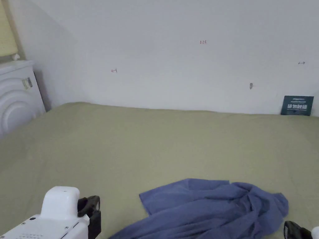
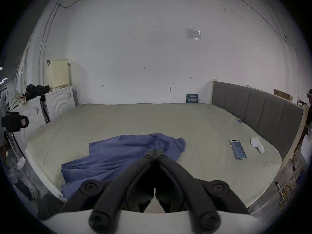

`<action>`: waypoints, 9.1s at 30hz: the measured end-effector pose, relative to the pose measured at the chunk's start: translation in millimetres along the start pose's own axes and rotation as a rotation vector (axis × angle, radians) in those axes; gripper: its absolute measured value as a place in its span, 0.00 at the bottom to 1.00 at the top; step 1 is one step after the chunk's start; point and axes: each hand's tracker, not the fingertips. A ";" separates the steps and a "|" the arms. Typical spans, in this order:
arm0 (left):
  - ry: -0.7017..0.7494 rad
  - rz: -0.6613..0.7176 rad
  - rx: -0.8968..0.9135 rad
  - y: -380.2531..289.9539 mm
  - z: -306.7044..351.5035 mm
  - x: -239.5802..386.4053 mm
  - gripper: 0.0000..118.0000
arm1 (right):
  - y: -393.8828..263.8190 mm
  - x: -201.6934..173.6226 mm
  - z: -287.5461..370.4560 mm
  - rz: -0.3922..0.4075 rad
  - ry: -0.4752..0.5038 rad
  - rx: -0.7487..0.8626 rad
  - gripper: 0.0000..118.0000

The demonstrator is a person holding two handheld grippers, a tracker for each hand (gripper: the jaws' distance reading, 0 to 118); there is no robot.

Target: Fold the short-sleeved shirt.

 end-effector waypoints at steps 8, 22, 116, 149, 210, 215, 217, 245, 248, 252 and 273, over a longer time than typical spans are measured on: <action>-0.056 0.008 -0.496 -36.2 -133.0 -32.3 0.12 | -17.1 1.2 -19.7 0.021 0.006 -0.081 0.00; 0.021 -0.119 -0.586 -83.4 -205.1 -13.5 0.33 | -44.1 10.0 -53.3 0.045 -0.032 -0.210 0.00; 0.175 -0.028 -0.086 263.6 -296.7 23.8 0.01 | 259.1 178.9 -306.6 0.015 -0.198 -0.176 0.03; -0.001 0.013 -0.459 -73.3 -93.9 -41.8 0.32 | -76.9 195.1 -51.5 -0.165 -0.119 -0.458 0.49; -0.052 -0.019 -0.552 -98.3 -154.3 -49.7 0.03 | -2.1 98.7 -372.8 0.092 0.090 -0.654 0.90; -0.054 -0.021 -0.554 -100.4 -158.8 -54.7 0.03 | -12.6 81.3 -398.7 0.148 0.075 -0.679 0.83; -0.056 -0.020 -0.555 -100.7 -160.5 -56.1 0.03 | -23.2 77.5 -406.0 0.201 0.064 -0.764 0.79; -0.151 -0.023 -0.142 158.4 -85.8 15.0 0.03 | 236.4 137.7 -68.4 0.124 -0.017 -0.060 0.00; -0.139 -0.033 -0.093 206.3 -71.8 26.8 0.03 | 269.0 146.6 -41.1 0.111 -0.062 0.010 0.00; -0.105 -0.058 -0.046 253.3 -59.0 33.7 0.03 | 304.3 152.1 -13.3 0.082 -0.082 0.076 0.00; 0.039 -0.033 -0.014 344.4 -106.9 24.3 0.03 | 395.2 121.5 -109.5 0.066 -0.096 0.145 0.00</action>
